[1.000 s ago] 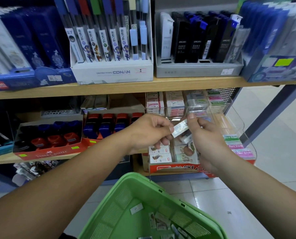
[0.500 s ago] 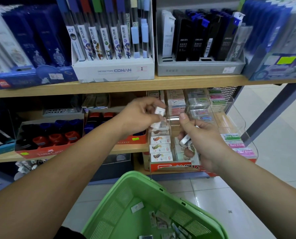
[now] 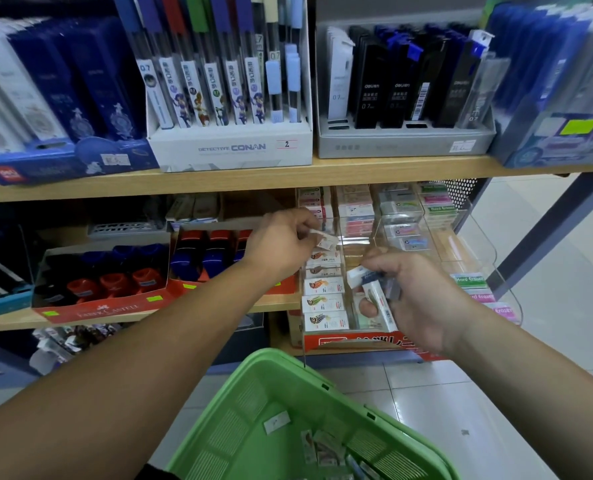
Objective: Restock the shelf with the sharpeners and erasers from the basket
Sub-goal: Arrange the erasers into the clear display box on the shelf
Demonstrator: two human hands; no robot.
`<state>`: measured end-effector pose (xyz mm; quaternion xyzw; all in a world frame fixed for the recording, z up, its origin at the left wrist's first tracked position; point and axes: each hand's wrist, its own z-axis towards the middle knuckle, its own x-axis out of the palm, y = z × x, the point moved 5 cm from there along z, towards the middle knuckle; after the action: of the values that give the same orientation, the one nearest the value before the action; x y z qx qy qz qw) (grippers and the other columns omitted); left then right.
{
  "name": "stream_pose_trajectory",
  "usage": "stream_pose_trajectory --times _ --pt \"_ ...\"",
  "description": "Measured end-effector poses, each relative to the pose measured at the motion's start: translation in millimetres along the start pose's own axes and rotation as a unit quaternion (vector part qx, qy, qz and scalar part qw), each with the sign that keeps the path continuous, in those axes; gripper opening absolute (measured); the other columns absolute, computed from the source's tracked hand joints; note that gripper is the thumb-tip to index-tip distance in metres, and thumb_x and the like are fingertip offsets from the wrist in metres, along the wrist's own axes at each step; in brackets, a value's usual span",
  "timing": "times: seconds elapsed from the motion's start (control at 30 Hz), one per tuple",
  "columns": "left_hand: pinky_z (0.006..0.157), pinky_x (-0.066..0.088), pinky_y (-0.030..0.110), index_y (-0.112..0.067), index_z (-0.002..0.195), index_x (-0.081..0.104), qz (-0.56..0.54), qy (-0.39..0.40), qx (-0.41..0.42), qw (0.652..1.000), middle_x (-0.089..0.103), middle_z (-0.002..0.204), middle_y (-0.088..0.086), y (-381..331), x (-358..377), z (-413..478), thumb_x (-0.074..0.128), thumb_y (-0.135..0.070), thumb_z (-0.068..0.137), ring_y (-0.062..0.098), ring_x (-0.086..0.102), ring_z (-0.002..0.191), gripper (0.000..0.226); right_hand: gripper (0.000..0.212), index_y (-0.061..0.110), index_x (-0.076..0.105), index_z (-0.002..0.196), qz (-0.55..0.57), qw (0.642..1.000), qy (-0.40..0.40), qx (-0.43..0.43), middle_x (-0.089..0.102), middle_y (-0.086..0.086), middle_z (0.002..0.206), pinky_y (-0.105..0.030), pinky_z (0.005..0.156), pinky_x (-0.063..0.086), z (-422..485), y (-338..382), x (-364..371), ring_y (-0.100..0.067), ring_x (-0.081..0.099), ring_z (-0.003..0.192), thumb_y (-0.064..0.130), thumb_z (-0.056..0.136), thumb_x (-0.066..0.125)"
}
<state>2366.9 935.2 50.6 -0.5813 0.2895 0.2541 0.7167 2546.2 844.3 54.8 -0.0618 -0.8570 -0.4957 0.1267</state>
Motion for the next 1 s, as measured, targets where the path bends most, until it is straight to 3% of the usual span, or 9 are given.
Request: stream_pose_trajectory --times 0.13,0.27,0.37,0.53,0.6,0.7,1.0 --pt "0.082 0.056 0.038 -0.028 0.103 0.078 0.216 -0.005 0.105 0.971 0.064 0.118 -0.006 -17 1 1 0.067 -0.031 0.095 0.019 0.056 0.114 0.014 0.011 0.007 0.057 0.093 0.014 1.000 0.003 -0.007 0.066 -0.024 0.101 -0.027 0.043 0.040 0 -2 -3 -0.032 0.053 0.082 0.003 0.099 0.050" --pt "0.082 0.056 0.040 -0.032 0.105 0.076 0.316 0.023 0.062 0.946 0.056 0.121 -0.001 -24 7 9 0.071 -0.026 0.092 0.022 0.054 0.109 0.015 0.009 0.010 0.054 0.099 0.020 1.000 0.000 -0.025 0.067 -0.024 0.101 -0.029 0.045 0.039 1 0 -5 -0.030 0.055 0.082 0.002 0.100 0.051" --pt "0.079 0.058 0.040 -0.031 0.100 0.075 0.274 0.005 0.063 0.959 0.059 0.118 -0.001 -24 7 9 0.071 -0.020 0.091 0.021 0.057 0.106 0.015 0.008 0.011 0.064 0.104 0.004 0.998 -0.030 -0.056 0.070 -0.026 0.108 -0.029 0.047 0.040 2 1 -11 -0.030 0.057 0.089 0.007 0.097 0.067" --pt "0.084 0.057 0.039 -0.027 0.106 0.079 0.179 0.020 0.111 0.977 0.064 0.117 -0.005 -14 -4 2 0.065 -0.020 0.097 0.015 0.057 0.109 0.018 0.019 0.016 0.078 0.099 -0.043 0.988 -0.105 -0.105 0.072 -0.008 0.096 -0.026 0.045 0.038 0 4 -20 -0.019 0.058 0.078 0.019 0.082 0.087" --pt "0.092 0.053 0.036 -0.032 0.118 0.076 0.198 0.061 0.140 0.968 0.068 0.124 -0.009 -16 1 -3 0.060 -0.023 0.100 0.015 0.054 0.117 0.026 0.020 0.015 0.079 0.099 -0.040 0.986 -0.122 -0.108 0.071 -0.010 0.096 -0.027 0.044 0.037 0 3 -22 -0.020 0.058 0.077 0.019 0.082 0.088" --pt "0.097 0.049 0.033 -0.044 0.134 0.064 0.239 0.108 0.115 0.958 0.064 0.137 -0.013 -16 3 -1 0.050 -0.030 0.106 0.016 0.049 0.128 0.035 0.017 0.012 0.078 0.105 -0.031 0.985 -0.138 -0.102 0.072 -0.012 0.098 -0.027 0.044 0.039 0 2 -24 -0.020 0.059 0.078 0.016 0.088 0.082" --pt "0.095 0.052 0.035 -0.048 0.149 0.047 0.255 0.160 0.106 0.948 0.054 0.150 -0.010 -17 2 -10 0.041 -0.035 0.109 0.018 0.054 0.128 0.042 0.012 0.011 0.077 0.107 -0.042 0.985 -0.138 -0.097 0.071 -0.013 0.093 -0.027 0.041 0.039 4 0 -25 -0.021 0.059 0.078 0.017 0.097 0.074"
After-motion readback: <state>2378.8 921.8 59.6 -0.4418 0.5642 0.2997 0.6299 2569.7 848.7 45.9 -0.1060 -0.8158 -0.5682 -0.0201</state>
